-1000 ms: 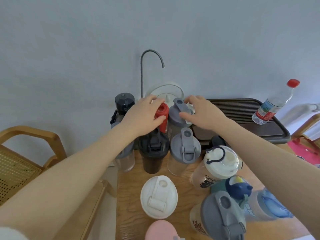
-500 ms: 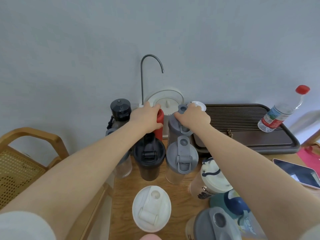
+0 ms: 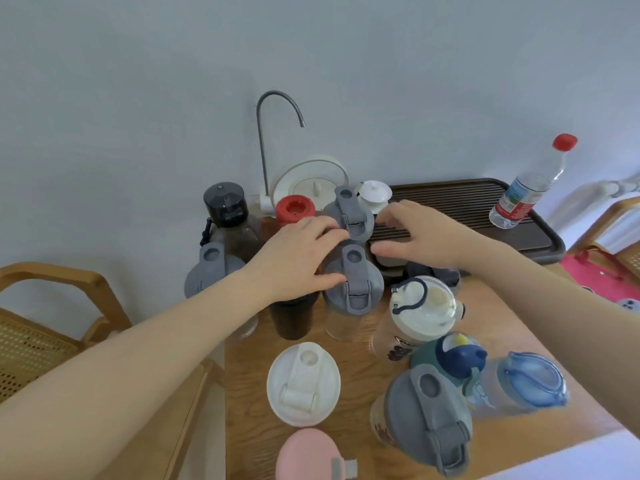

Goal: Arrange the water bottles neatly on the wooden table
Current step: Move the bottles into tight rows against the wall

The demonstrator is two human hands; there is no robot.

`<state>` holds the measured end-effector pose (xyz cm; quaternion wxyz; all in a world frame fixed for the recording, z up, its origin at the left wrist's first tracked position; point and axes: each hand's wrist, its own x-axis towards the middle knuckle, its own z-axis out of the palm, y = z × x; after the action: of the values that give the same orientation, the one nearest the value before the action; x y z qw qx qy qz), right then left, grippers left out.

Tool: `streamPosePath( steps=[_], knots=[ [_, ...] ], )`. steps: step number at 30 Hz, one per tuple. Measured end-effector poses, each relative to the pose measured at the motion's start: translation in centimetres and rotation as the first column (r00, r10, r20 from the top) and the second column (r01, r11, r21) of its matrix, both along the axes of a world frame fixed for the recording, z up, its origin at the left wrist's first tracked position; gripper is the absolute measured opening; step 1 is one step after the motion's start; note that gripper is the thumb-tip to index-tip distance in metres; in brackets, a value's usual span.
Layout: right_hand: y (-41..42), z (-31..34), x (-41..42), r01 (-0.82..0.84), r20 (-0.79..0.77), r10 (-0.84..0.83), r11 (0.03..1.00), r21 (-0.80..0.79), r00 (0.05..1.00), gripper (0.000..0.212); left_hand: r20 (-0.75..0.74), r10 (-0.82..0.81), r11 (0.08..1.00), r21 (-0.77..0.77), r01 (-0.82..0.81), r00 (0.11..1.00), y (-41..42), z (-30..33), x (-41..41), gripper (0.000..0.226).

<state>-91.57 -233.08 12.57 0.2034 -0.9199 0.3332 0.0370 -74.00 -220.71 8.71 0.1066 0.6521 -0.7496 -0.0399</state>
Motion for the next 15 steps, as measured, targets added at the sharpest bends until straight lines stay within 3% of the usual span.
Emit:
streamPosePath(
  steps=[3, 5, 7, 9, 12, 15],
  knots=[
    [2.3, -0.6, -3.8, -0.053, -0.257, 0.07, 0.996, 0.071, 0.964, 0.073, 0.165, -0.068, 0.992, 0.113, 0.05, 0.984, 0.1, -1.5, -2.3, 0.088],
    [3.7, -1.6, -5.1, -0.028, -0.319, 0.032, 0.999, 0.015, 0.947, 0.088, 0.249, -0.056, 0.989, 0.147, 0.02, 0.967, -0.2, -2.7, -3.4, 0.098],
    [4.7, -2.8, -5.8, -0.019, -0.314, -0.013, 0.995, -0.098, 0.949, 0.097, 0.297, -0.028, 0.991, 0.135, -0.013, 0.955, -0.6, -3.6, -4.2, 0.099],
    [5.1, -3.7, -5.7, -0.008, -0.265, -0.038, 0.985, -0.172, 0.963, 0.09, 0.315, 0.026, 0.99, 0.127, -0.069, 0.949, -0.7, -4.0, -4.8, 0.095],
    [4.6, -4.2, -5.2, 0.023, -0.173, -0.058, 0.98, -0.198, 0.983, 0.074, 0.323, 0.095, 0.979, 0.139, -0.146, 0.942, -0.8, -3.8, -5.6, 0.092],
    [3.6, -4.5, -4.7, 0.057, -0.092, -0.076, 0.981, -0.188, 0.993, 0.071, 0.323, 0.13, 0.971, 0.15, -0.186, 0.937, -0.9, -3.6, -6.0, 0.091]
  ],
)
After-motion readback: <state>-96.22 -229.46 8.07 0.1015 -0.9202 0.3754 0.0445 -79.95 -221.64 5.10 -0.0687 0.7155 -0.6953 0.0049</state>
